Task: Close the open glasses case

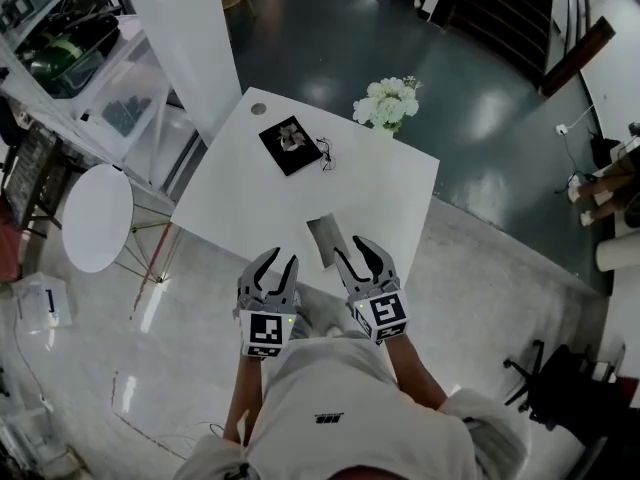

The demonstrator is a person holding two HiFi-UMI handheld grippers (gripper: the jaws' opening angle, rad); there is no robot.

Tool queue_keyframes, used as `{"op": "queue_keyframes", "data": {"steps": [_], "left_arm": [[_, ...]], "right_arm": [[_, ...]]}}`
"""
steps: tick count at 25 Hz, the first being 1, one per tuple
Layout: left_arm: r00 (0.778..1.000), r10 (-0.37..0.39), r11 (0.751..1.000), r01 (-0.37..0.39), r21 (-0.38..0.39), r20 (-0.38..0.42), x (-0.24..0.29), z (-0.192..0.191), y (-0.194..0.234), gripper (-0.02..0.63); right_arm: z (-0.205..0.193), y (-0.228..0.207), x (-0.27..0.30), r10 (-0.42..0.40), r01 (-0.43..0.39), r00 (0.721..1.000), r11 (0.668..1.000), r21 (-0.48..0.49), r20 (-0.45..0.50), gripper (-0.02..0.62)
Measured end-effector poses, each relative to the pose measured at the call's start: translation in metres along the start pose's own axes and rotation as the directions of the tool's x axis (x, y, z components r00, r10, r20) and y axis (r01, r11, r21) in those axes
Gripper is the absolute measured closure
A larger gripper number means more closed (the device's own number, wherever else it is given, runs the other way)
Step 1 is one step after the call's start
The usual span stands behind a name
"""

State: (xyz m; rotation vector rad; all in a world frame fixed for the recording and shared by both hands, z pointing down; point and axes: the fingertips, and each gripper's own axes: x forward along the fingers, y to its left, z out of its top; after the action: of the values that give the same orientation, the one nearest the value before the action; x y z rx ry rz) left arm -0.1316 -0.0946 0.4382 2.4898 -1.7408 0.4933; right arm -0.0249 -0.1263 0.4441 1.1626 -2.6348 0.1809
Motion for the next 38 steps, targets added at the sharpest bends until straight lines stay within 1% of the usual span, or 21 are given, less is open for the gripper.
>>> {"op": "queue_keyframes", "data": {"steps": [5,8,16,20,24,27,32,38], "left_arm": [[0.996,-0.089,0.996,0.089,0.009,-0.001,0.023,-0.005,0.007,0.475],[0.99,-0.139,0.99,0.139,0.015,-0.006,0.036,-0.01,0.011,0.476],[0.965,-0.261,0.965,0.261,0.016,-0.033,0.069,-0.028,0.009,0.482],[0.952,-0.301,0.954,0.301,0.004,-0.052,0.086,-0.036,0.005,0.486],[0.945,-0.317,0.948,0.317,-0.015,-0.076,0.102,-0.051,-0.002,0.492],[0.942,-0.32,0.947,0.321,-0.009,-0.096,0.113,-0.057,-0.007,0.501],[0.943,-0.309,0.951,0.309,-0.02,-0.121,0.13,-0.066,-0.014,0.514],[0.936,-0.312,0.95,0.311,-0.036,-0.164,0.147,-0.08,-0.026,0.523]], "right_arm": [[-0.005,-0.011,0.012,-0.079,0.079,0.997,0.997,0.021,-0.025,0.428],[-0.01,-0.015,0.02,-0.111,0.112,0.993,0.993,0.03,-0.041,0.43],[-0.033,-0.028,0.03,-0.206,0.212,0.972,0.976,0.043,-0.112,0.433],[-0.045,-0.04,0.032,-0.233,0.243,0.961,0.968,0.055,-0.149,0.442],[-0.059,-0.052,0.034,-0.236,0.251,0.954,0.966,0.057,-0.184,0.446],[-0.071,-0.06,0.038,-0.229,0.246,0.952,0.967,0.067,-0.202,0.453],[-0.092,-0.073,0.049,-0.193,0.218,0.952,0.972,0.085,-0.236,0.457],[-0.112,-0.083,0.064,-0.145,0.178,0.952,0.979,0.103,-0.271,0.463]]}}
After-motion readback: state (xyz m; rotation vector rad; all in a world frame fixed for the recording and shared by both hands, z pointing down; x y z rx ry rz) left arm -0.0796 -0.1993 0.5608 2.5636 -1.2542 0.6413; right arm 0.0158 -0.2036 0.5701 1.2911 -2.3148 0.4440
